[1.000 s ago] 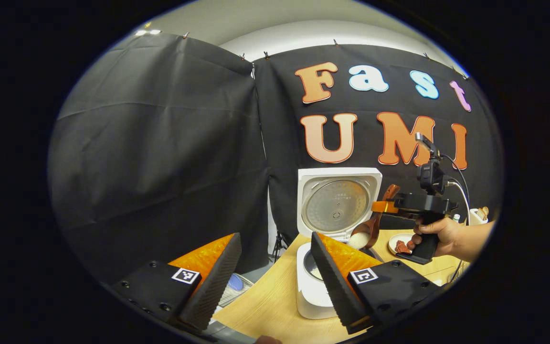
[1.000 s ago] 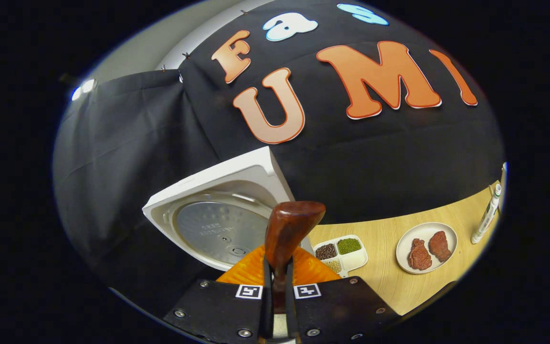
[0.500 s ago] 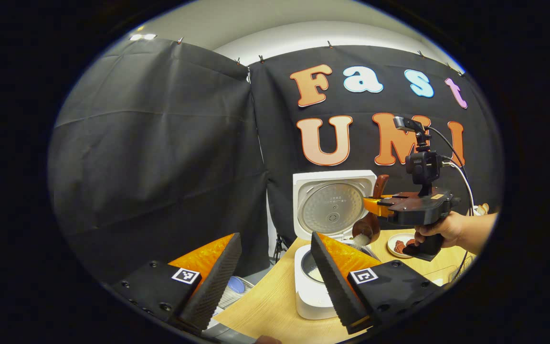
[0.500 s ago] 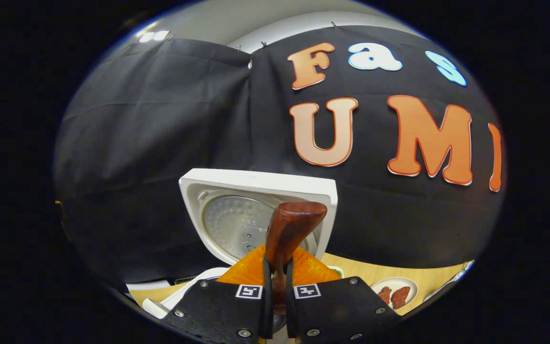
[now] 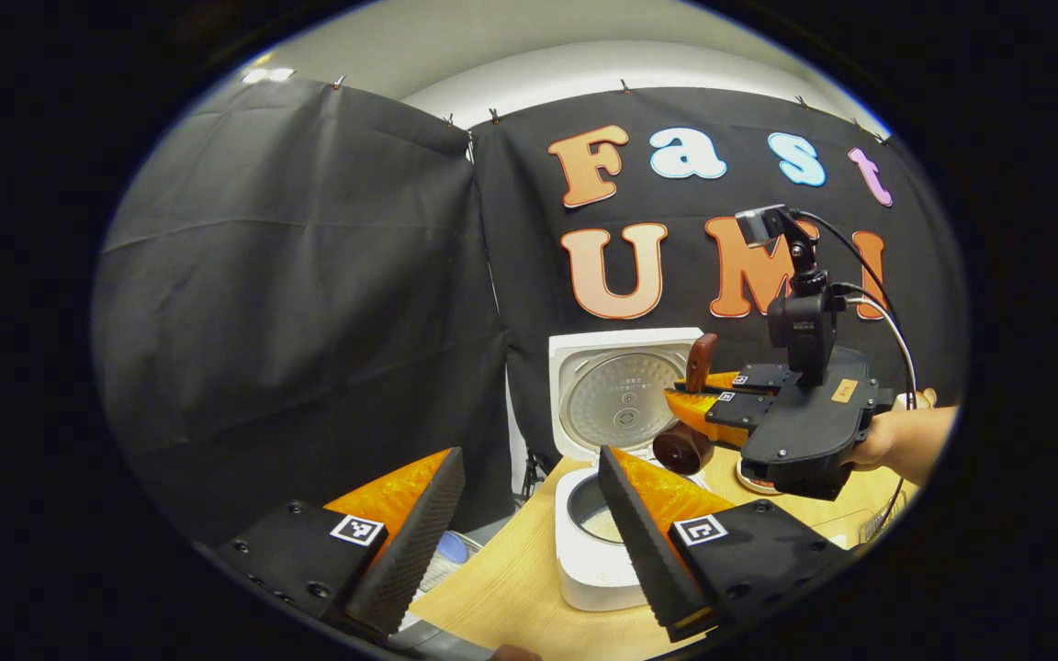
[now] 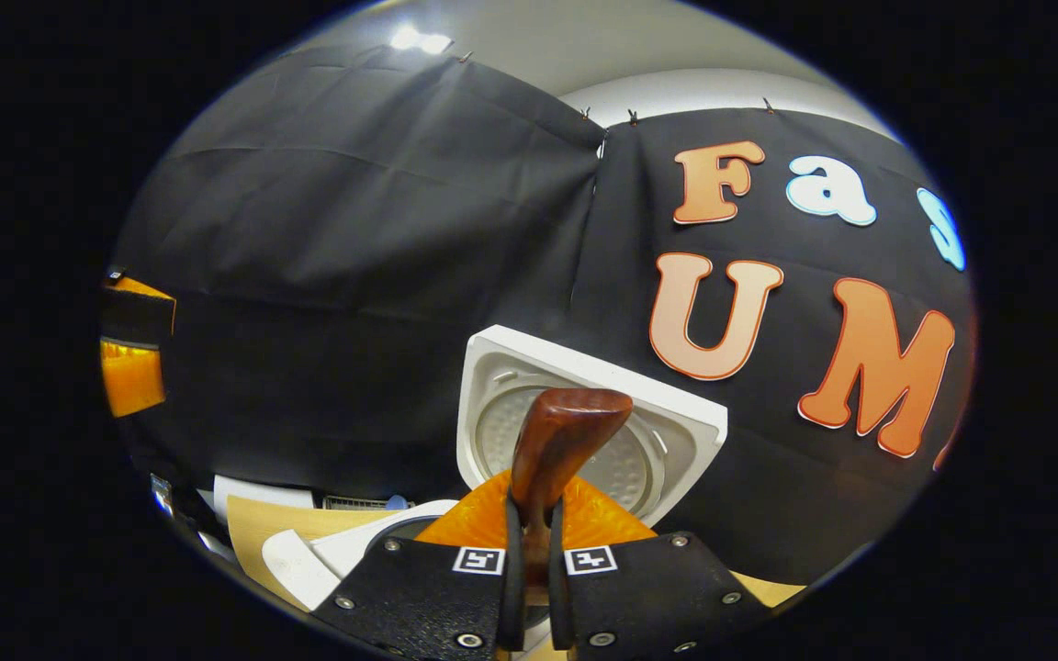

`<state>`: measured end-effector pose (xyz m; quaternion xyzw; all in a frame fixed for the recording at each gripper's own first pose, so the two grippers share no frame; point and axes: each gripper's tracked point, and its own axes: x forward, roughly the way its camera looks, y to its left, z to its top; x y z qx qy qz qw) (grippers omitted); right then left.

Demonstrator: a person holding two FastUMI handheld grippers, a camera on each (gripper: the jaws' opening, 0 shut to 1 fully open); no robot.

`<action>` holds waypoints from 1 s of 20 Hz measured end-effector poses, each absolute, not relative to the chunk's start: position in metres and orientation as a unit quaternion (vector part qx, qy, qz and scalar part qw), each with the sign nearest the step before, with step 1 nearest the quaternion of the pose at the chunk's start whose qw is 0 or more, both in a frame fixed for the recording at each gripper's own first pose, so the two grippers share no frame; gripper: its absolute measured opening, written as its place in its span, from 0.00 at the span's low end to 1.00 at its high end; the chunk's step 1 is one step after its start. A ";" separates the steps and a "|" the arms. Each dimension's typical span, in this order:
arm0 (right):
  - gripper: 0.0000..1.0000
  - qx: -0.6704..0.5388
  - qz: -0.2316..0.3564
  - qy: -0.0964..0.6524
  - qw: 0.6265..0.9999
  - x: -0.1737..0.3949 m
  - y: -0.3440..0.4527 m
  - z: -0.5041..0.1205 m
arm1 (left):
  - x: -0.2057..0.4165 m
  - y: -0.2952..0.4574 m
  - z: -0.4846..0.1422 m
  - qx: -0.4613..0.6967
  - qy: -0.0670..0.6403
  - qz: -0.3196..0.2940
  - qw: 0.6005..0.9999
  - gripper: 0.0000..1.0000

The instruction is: Close the left gripper, press the button to open the rice cooker; take a wooden spoon from the chopstick holder with the right hand, scoop a spoonful of rice and pour it into the rice cooker, then put the wooden spoon back into the chopstick holder.

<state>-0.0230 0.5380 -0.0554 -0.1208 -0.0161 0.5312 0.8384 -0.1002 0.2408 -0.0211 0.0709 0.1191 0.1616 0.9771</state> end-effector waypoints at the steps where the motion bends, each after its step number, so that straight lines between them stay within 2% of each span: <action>1: 0.10 -0.111 0.529 -0.009 0.841 -0.022 0.535 -0.055 | -0.101 0.239 -0.020 0.072 0.119 0.161 0.977 0.99; 10: 0.10 -0.006 0.472 0.051 0.880 0.011 0.449 -0.032 | -0.100 0.215 -0.014 0.070 0.119 0.150 0.979 0.99; 20: 0.10 0.027 0.354 0.081 0.931 0.044 0.288 -0.037 | -0.082 0.157 -0.002 0.077 0.104 0.098 0.987 0.99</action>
